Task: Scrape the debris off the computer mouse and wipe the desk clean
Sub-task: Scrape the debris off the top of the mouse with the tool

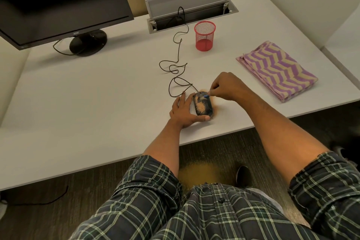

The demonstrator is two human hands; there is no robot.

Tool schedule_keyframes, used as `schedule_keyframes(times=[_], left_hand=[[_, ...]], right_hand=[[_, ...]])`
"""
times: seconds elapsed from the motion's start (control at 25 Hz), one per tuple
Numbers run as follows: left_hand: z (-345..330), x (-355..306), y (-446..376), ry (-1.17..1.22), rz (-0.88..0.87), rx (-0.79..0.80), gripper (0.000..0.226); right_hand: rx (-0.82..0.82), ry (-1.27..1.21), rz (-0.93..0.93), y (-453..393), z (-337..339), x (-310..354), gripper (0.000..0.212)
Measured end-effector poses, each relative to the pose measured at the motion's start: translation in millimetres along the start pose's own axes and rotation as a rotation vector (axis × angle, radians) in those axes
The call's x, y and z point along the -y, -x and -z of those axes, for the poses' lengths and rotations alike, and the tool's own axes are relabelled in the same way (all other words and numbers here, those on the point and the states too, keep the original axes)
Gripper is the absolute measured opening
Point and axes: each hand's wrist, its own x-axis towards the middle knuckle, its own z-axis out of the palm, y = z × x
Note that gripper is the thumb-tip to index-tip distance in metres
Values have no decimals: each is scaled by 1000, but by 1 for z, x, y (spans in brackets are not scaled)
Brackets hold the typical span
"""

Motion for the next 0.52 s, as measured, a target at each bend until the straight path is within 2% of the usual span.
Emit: schedule_keyframes(times=[0.08, 0.2, 0.36, 0.44, 0.52], left_hand=[[0, 0, 0, 2, -3, -1, 121], [0, -1, 0, 5, -4, -7, 121], [0, -1, 0, -9, 0, -5, 121], [0, -1, 0, 0, -1, -7, 120], [0, 0, 0, 2, -2, -8, 120]], right_hand=[[-2, 23, -33, -1, 0, -2, 17], [-94, 47, -54, -4, -1, -3, 19], [-36, 4, -86, -4, -3, -7, 15], [-127, 42, -109, -2, -5, -9, 16], [-135, -11, -83, -1, -8, -10, 18]])
